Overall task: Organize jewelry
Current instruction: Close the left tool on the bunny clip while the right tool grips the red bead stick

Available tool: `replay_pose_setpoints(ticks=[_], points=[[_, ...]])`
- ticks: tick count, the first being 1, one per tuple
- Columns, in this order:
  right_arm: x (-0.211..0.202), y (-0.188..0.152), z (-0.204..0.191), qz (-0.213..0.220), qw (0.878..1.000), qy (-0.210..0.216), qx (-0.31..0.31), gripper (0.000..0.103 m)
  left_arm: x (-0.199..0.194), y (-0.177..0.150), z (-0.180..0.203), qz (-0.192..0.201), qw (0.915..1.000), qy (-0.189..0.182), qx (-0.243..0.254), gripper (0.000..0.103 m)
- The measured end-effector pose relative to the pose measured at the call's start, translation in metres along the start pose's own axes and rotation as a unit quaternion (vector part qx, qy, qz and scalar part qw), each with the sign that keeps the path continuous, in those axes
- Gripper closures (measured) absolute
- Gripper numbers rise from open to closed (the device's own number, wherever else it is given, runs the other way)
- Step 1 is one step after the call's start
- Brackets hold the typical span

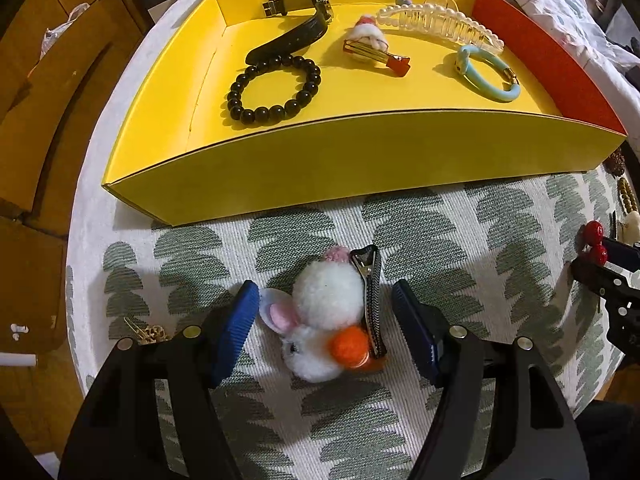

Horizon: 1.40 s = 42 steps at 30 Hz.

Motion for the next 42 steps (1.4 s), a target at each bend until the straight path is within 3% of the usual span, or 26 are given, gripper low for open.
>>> replay_pose_setpoints(ticks=[13, 18, 24, 36, 42], points=[[0.0, -0.003, -0.004, -0.006, 1.0, -0.001, -0.01, 0.058, -0.001, -0.001, -0.001, -0.005, 1.0, -0.004, -0.001, 0.034], [-0.003, -0.006, -0.004, -0.011, 1.0, 0.008, -0.002, 0.06, -0.003, 0.0, -0.003, -0.008, 0.9999, -0.007, 0.004, 0.048], [-0.006, -0.01, 0.001, -0.015, 1.0, 0.013, 0.013, 0.065, -0.005, -0.001, -0.003, -0.01, 0.9998, -0.016, 0.003, 0.053], [-0.031, -0.01, 0.0, -0.007, 0.999, 0.04, 0.015, 0.07, -0.018, 0.001, -0.003, -0.011, 0.9989, -0.046, -0.001, 0.058], [-0.046, -0.008, -0.002, 0.002, 0.998, 0.058, 0.012, 0.07, -0.035, 0.003, -0.005, 0.006, 0.9986, -0.052, -0.001, 0.058]])
Point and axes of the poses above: each gripper's, at about its wrist camera, not at the fingertips, and x roughly the way its jaws point, z to its right, y to its top, the point moved 4 cm from there along x, roughly the way its jaws point, and after that the axes turned 4 degrees about z, right-handed, at the moved point
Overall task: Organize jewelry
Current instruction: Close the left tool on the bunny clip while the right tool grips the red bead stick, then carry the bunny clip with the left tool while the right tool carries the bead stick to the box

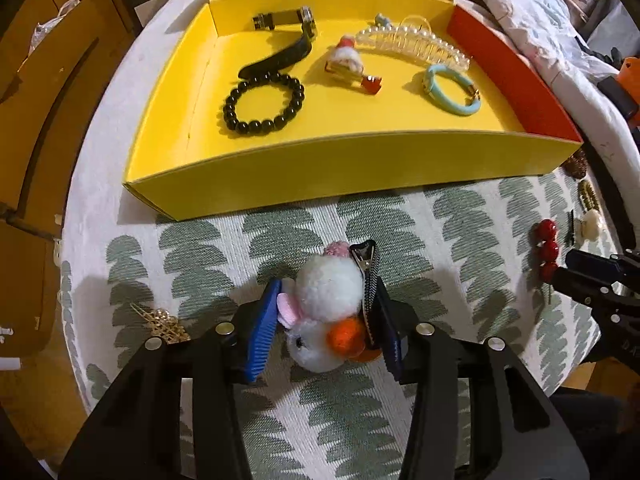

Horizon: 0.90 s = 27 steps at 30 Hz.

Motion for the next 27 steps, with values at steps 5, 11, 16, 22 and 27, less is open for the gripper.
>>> replay_pose_setpoints(ticks=[5, 11, 16, 22, 27], points=[[0.007, -0.003, 0.009, -0.004, 1.0, -0.019, 0.009, 0.07, -0.001, 0.001, 0.001, -0.001, 1.0, -0.004, -0.004, 0.058], [0.029, 0.004, 0.005, -0.016, 0.999, -0.036, 0.002, 0.068, -0.001, 0.0, 0.003, 0.0, 0.9999, -0.01, -0.004, 0.058], [0.04, 0.007, 0.008, -0.023, 0.998, -0.06, -0.001, 0.068, -0.001, -0.001, 0.002, -0.001, 0.9999, -0.009, -0.005, 0.058], [0.046, 0.007, 0.008, -0.025, 0.998, -0.06, 0.004, 0.071, -0.002, 0.0, 0.003, 0.0, 0.9999, -0.011, -0.004, 0.058], [0.042, 0.005, 0.001, -0.02, 0.998, -0.062, 0.0, 0.08, -0.003, 0.001, 0.001, 0.002, 0.9999, -0.012, -0.006, 0.058]])
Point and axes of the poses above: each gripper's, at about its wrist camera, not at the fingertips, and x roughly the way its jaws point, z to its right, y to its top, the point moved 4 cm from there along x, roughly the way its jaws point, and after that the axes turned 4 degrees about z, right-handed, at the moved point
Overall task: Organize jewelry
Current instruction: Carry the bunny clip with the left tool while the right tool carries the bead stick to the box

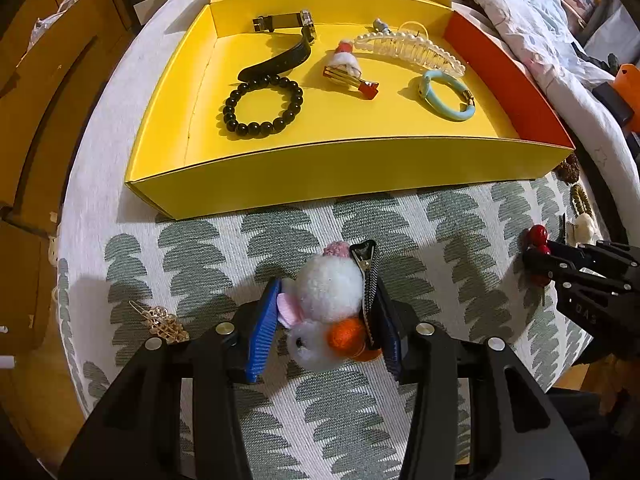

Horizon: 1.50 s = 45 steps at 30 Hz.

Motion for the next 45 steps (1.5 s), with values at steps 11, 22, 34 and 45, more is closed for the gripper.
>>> replay_pose_setpoints(ticks=[11, 22, 34, 45], points=[[-0.055, 0.001, -0.006, 0.048, 0.996, 0.069, 0.003, 0.08, -0.026, 0.005, -0.002, 0.026, 0.9994, -0.021, -0.006, 0.058], [-0.091, 0.087, -0.024, 0.111, 0.983, 0.149, 0.01, 0.08, -0.066, 0.065, -0.012, 0.064, 0.9938, -0.076, -0.049, 0.058], [-0.021, 0.15, -0.057, 0.062, 0.986, 0.155, -0.012, 0.08, -0.003, 0.123, -0.035, 0.023, 0.9954, -0.052, -0.077, 0.058], [0.021, 0.149, -0.059, 0.026, 0.991, 0.13, -0.015, 0.08, 0.026, 0.15, -0.057, 0.014, 0.9962, -0.033, -0.079, 0.058]])
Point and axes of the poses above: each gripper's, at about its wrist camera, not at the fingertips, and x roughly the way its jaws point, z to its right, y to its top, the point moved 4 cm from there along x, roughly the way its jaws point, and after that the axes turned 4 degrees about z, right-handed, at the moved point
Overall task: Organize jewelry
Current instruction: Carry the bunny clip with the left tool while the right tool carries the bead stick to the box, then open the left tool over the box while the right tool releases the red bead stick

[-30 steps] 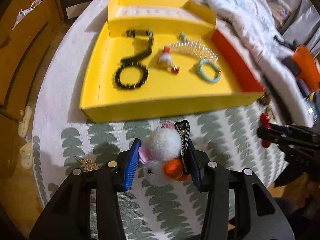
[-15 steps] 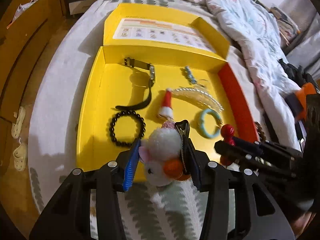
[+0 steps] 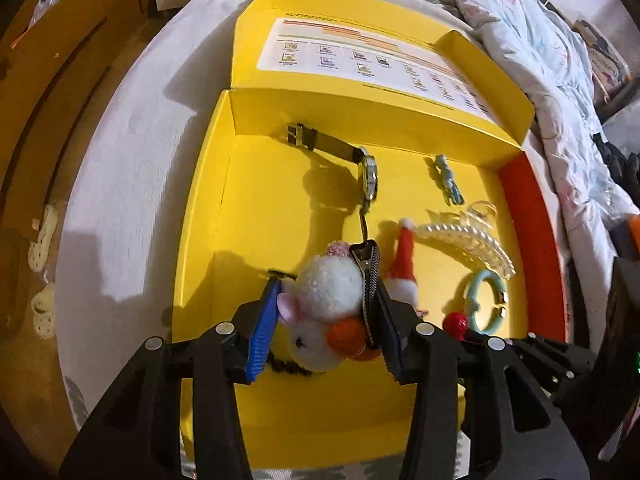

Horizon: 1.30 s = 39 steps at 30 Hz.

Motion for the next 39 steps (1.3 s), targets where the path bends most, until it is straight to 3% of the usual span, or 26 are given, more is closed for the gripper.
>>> replay_pose_setpoints(ticks=[6, 14, 31, 39], points=[[0.006, -0.004, -0.001, 0.0, 1.0, -0.005, -0.007, 0.08, 0.009, 0.008, -0.007, 0.005, 0.9995, 0.03, 0.0, 0.058], [0.008, -0.002, -0.003, 0.002, 1.0, -0.012, -0.01, 0.08, 0.016, -0.016, -0.012, -0.021, 0.9989, 0.043, 0.001, 0.057], [0.003, -0.004, 0.0, 0.007, 0.999, -0.039, -0.013, 0.08, 0.013, -0.05, 0.032, -0.035, 0.9991, 0.0, 0.025, 0.057], [0.005, -0.002, -0.004, 0.012, 0.999, -0.042, -0.022, 0.077, 0.023, -0.044, 0.018, -0.045, 0.999, -0.002, 0.01, 0.053]])
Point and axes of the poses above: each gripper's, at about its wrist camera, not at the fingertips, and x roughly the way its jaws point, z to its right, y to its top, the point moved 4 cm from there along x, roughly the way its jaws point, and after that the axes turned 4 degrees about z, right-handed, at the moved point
